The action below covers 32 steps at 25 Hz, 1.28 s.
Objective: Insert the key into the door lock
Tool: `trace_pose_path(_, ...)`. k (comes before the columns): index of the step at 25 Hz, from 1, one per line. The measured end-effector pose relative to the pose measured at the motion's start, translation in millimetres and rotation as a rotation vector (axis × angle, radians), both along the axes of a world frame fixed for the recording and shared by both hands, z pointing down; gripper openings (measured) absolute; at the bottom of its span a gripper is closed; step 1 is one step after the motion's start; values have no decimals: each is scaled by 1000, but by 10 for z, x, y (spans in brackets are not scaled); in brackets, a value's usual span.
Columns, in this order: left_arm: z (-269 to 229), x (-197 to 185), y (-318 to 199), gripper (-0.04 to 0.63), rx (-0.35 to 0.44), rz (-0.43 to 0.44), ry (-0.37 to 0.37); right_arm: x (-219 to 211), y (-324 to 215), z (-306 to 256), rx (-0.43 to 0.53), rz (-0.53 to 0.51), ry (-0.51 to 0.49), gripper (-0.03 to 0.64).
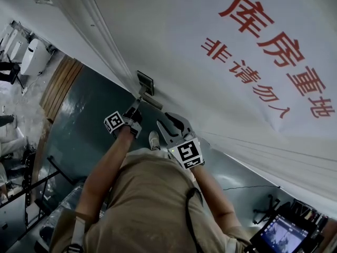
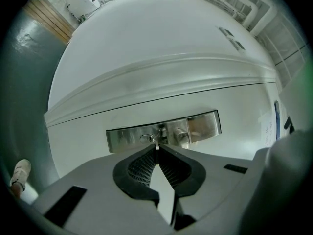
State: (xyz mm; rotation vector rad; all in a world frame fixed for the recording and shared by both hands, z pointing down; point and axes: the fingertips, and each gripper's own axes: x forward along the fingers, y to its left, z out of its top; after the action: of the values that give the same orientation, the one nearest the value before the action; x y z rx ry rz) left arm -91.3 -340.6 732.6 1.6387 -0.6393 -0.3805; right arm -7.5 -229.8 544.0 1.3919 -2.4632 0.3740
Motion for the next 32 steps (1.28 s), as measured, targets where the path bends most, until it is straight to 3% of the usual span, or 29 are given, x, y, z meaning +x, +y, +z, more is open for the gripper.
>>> trace_pose_path(32,177,49,-76,33,-53,-28,22,180,153,87,-20,46,6,135)
